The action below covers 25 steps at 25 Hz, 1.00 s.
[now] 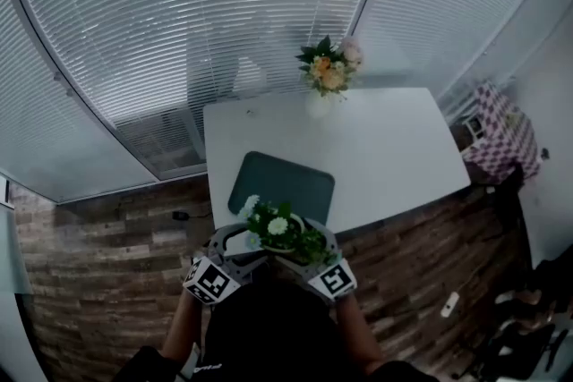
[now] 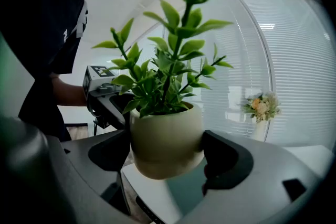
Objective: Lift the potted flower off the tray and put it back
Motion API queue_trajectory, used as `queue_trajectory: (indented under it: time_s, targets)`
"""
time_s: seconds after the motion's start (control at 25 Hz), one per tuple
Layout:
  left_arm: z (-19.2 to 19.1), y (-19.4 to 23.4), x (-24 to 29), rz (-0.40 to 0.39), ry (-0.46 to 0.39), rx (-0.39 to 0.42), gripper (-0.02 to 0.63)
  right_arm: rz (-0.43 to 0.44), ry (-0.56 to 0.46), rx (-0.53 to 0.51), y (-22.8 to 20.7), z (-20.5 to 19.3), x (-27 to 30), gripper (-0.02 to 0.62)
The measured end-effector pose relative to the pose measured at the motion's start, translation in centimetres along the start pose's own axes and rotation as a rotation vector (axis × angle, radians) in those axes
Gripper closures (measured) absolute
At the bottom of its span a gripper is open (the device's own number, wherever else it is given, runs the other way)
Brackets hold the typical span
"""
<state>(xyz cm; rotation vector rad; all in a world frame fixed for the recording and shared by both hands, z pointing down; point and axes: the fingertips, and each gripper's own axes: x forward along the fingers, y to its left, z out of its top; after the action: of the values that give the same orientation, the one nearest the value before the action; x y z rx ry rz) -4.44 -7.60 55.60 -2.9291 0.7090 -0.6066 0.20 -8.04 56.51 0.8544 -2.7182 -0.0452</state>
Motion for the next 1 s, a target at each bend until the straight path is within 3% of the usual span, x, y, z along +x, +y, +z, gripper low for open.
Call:
queue_trajectory:
  time_s: [0.16,0.52,0.72,1.0]
  targets:
    - [0.4,-1.3,-1.0,-0.013,-0.003,-0.014,0.314,0.008,-0.037,0.036,1.4,0.4,-1.0,0.190]
    - [-0.8,-3.4,-1.9,-0.005,0.038,-0.025,0.314,0.033,0.009,0.020,3.5,-0.7,-1.7,0.190]
    - [-0.4,-3.8,-2.9,0.005,0.031,-0.023,0.314,0.042,-0.021,0.030,4.4,-0.1,-2.0,0.190]
    - [-0.4,-3.7,-3.1,0.022,0.025,-0.016,0.314,0.053,0.008,-0.017,4.5,-0.1,-1.9,0.190]
